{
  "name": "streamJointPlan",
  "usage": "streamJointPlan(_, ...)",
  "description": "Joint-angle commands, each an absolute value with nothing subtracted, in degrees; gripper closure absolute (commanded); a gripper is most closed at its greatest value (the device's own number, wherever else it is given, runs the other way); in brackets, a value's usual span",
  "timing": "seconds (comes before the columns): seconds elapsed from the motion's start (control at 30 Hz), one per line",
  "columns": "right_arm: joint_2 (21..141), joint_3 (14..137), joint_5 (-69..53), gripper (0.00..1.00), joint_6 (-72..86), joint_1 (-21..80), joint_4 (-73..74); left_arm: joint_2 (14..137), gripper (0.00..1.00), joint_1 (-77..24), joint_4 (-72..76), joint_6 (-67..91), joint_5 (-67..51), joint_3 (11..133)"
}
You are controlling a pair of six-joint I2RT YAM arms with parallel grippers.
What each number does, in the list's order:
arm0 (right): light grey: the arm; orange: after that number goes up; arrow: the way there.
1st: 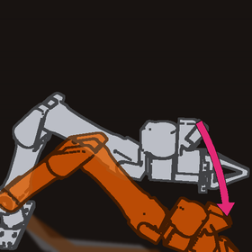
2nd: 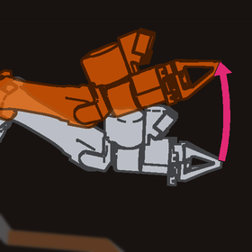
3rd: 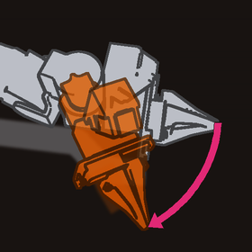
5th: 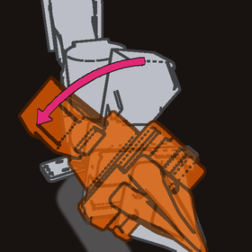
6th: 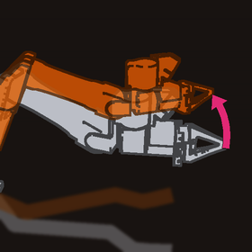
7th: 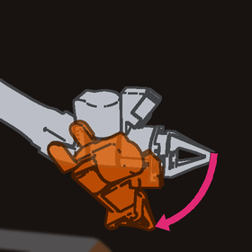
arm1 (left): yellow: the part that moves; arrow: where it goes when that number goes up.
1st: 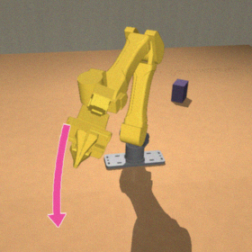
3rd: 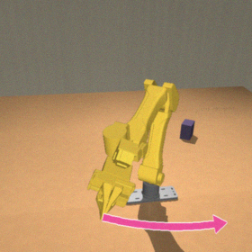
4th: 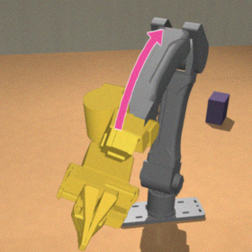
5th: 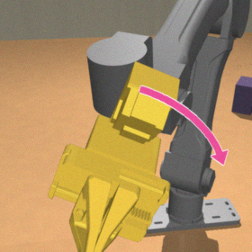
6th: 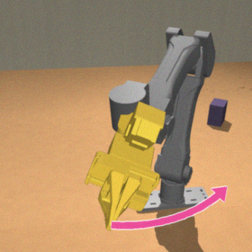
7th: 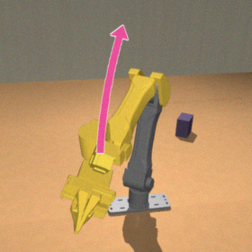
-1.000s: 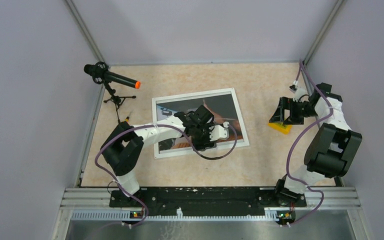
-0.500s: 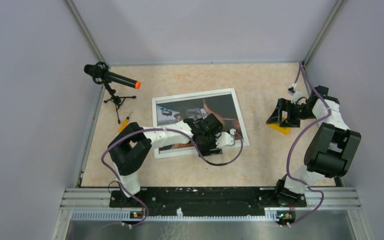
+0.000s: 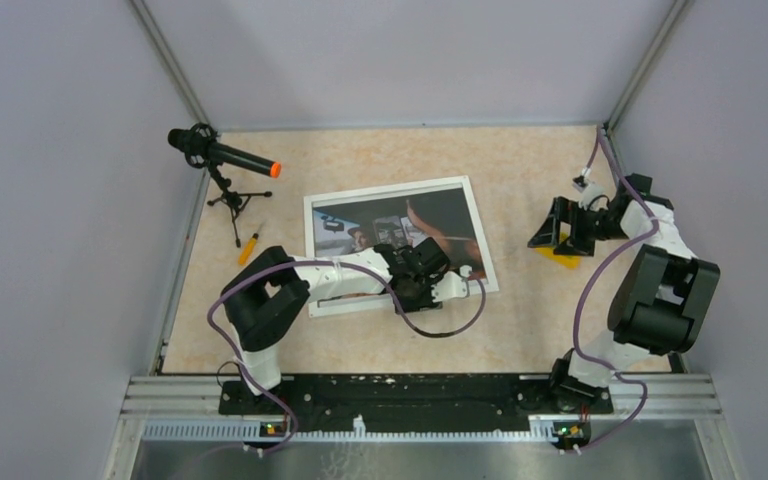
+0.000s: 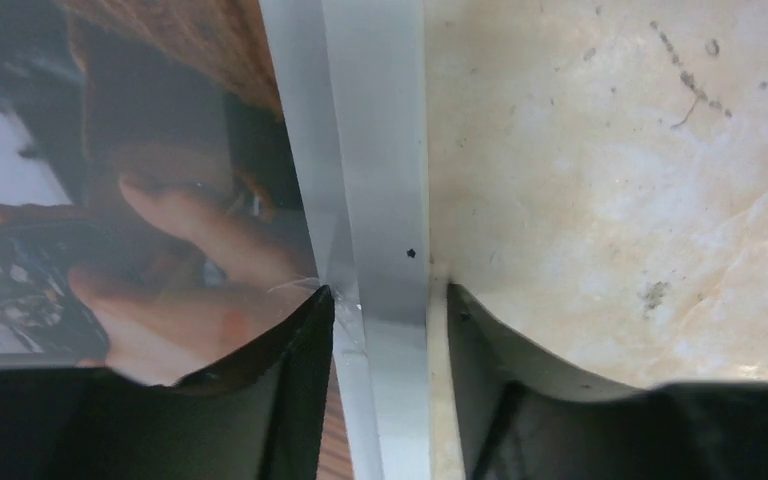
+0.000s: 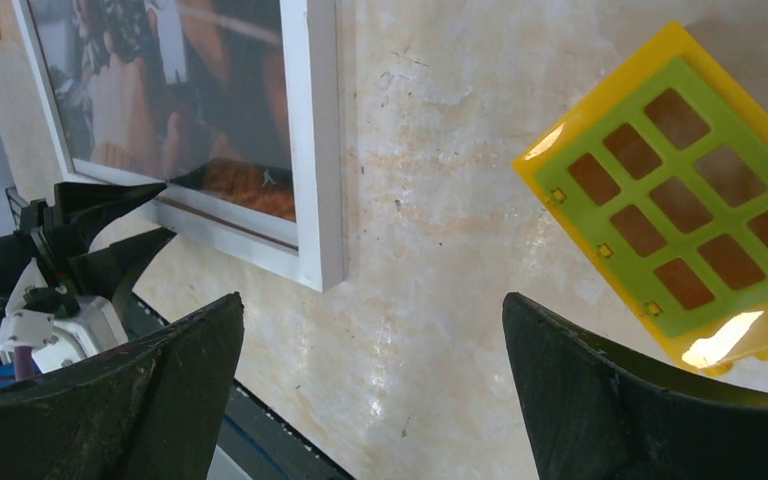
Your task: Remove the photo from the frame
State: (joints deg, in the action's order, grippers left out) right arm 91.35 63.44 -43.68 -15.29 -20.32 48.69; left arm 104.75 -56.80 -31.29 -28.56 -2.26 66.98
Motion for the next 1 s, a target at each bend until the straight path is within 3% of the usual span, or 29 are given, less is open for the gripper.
streamJointPlan(0.0,91.0,62.2,-46.9,0.01,-13.0,-18.4,45.7,109.7,0.58,-56.6,-30.7,-27.3,4.0,65.6)
streamJointPlan(0.23,93.4,60.4,-50.1,0.01,-11.3,-17.6,44.1,104.6,1.0,-56.6,-33.7,-26.7,0.7,68.2)
streamJointPlan(0.97,104.5,57.2,-70.5,0.01,-10.6,-8.4,44.7,87.4,1.0,-56.6,-27.7,-28.7,-10.2,66.4)
